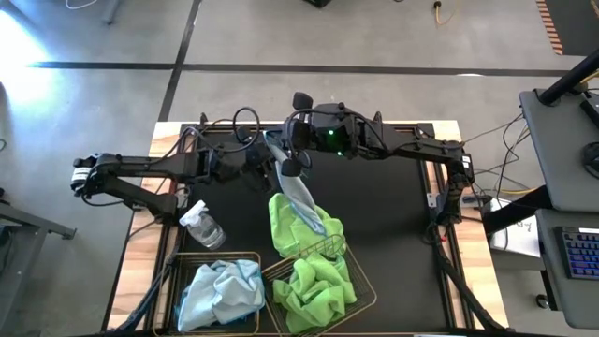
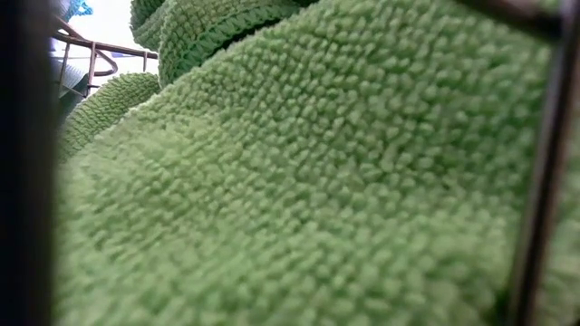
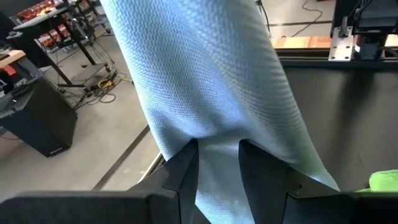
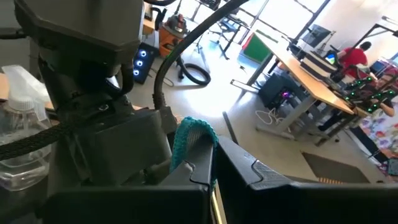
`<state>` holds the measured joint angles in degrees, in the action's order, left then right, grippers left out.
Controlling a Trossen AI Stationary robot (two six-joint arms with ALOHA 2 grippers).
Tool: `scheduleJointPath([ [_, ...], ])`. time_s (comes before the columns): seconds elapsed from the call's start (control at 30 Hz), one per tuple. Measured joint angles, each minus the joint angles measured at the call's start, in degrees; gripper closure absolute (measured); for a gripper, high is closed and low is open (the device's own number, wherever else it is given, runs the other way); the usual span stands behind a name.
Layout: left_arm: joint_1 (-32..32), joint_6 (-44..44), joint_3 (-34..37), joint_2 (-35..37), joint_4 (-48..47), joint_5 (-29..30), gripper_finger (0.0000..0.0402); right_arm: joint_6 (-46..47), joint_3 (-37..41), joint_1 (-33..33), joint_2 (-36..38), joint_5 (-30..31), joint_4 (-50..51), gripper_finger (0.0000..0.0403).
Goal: Sort microfiber towel by color & place in baskets
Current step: Put the blue towel into the left wire basket
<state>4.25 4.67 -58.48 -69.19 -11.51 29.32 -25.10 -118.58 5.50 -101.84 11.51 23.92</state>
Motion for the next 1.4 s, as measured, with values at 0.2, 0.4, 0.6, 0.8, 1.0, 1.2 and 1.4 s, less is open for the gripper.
scheduleJointPath([
  [0.2,0.0,-0.4,0.0,0.0,0.0,0.0,0.0301,0.3,0.0,0.0,0.0,-3.7,0.7,0.0394],
  [0.4,0.3,-0.7,0.0,0.1,-3.0,2.6,0.0301,1.7,0.0,0.0,0.6,-5.6,3.3,0.0394],
  [0.6,0.5,-1.1,0.0,0.1,-6.6,4.3,0.0301,2.6,0.0,0.0,2.5,-5.5,5.4,0.0394],
  [0.8,0.5,-1.4,0.0,0.2,-6.8,4.3,0.0301,2.6,0.0,0.0,4.3,-2.8,6.1,0.0394],
  [1.0,0.5,-1.4,0.0,0.3,-6.9,4.1,0.0301,2.6,0.0,0.1,5.4,-2.6,7.5,0.0394],
  [1.2,0.5,-2.7,0.1,0.3,-5.8,-2.4,0.0301,2.6,0.0,0.1,5.9,-3.0,7.5,0.0394],
  [1.4,0.4,-2.2,0.1,-0.3,-1.3,-7.0,0.0301,3.0,0.0,0.1,5.7,-4.9,7.2,0.0394],
])
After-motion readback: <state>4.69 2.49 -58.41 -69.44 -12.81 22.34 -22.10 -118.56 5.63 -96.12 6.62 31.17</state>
